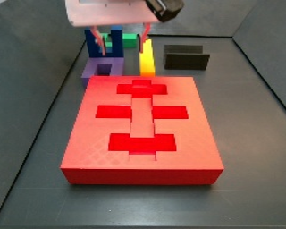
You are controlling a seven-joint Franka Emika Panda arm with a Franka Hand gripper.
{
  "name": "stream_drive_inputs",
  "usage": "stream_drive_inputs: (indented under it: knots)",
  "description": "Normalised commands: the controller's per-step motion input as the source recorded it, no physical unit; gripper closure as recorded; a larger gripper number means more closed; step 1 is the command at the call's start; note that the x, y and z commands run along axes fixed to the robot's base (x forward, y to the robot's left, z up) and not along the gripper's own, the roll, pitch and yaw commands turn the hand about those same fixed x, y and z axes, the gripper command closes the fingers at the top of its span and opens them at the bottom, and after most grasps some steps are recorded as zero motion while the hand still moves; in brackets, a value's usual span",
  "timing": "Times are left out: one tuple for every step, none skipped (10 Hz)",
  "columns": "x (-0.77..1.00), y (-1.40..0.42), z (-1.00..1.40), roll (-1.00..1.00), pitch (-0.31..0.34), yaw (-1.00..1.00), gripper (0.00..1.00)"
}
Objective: Pick up the purple object. Move up. Place the purple object on the fixture. Regrasp the purple object. Move to above the board. Insert the purple object.
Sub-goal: Pick up the purple object.
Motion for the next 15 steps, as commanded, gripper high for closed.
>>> stream_drive_inputs:
  knots:
    - [-0.07, -0.16, -0.36, -0.05, -0.129, 0.03, 0.0]
    - [-0.09, -0.21, -0.48, -0.02, -0.136, 0.01, 0.0]
    - [-0.07, -0.05, -0.21, 0.0, -0.011, 0.0, 0.0]
    - [-0.03, 0.0, -0.11, 0.0, -0.027, 0.0, 0.0]
    - [-0.06, 0.0, -0.18, 0.0, -0.027, 0.0, 0.0]
    - [-0.15, 0.0, -0.17, 0.0, -0.013, 0.0, 0.0]
    - [-0.19, 0.0, -0.19, 0.0, -0.007, 0.0, 0.0]
    - [-0.19, -0.03, -0.21, 0.0, 0.0, 0.0, 0.0]
    - [-0.15, -0.02, -0.13, 0.0, 0.0, 0.0, 0.0]
    - [0.0, -0.02, -0.06, 0.0, 0.0, 0.0, 0.0]
    - [0.18, -0.11, -0.13, 0.0, 0.0, 0.0, 0.0]
    - [0.11, -0.1, -0.26, 0.0, 0.0, -0.02, 0.0]
    - [0.0, -0.03, -0.29, 0.0, 0.0, -0.08, 0.0]
    - [-0.01, 0.0, -0.29, 0.0, 0.0, -0.07, 0.0]
    - [-0.07, 0.0, -0.27, 0.0, 0.0, -0.07, 0.0]
